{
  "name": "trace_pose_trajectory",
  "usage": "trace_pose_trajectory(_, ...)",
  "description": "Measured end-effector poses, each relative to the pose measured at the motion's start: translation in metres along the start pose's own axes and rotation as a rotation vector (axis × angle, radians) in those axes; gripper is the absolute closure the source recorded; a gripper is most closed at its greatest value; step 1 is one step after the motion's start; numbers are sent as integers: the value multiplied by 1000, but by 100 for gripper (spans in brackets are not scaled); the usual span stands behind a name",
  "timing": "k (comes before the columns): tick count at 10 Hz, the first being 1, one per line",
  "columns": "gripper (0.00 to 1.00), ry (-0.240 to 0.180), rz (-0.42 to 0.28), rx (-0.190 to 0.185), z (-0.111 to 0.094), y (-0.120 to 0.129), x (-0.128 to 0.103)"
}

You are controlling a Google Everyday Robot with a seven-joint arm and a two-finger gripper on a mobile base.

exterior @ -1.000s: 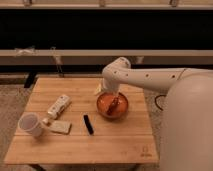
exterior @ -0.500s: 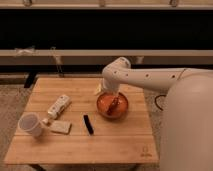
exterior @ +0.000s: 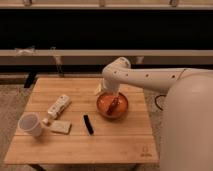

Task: Knock the eraser over

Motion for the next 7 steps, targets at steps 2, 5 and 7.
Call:
trace_pose_trajectory(2,20,21,-21,48,4,-4,10)
trace_pose_trajectory(5,20,31,-42,114,7,-26,38)
trace_pose_trajectory(7,20,38,-52,132,6,-31,61)
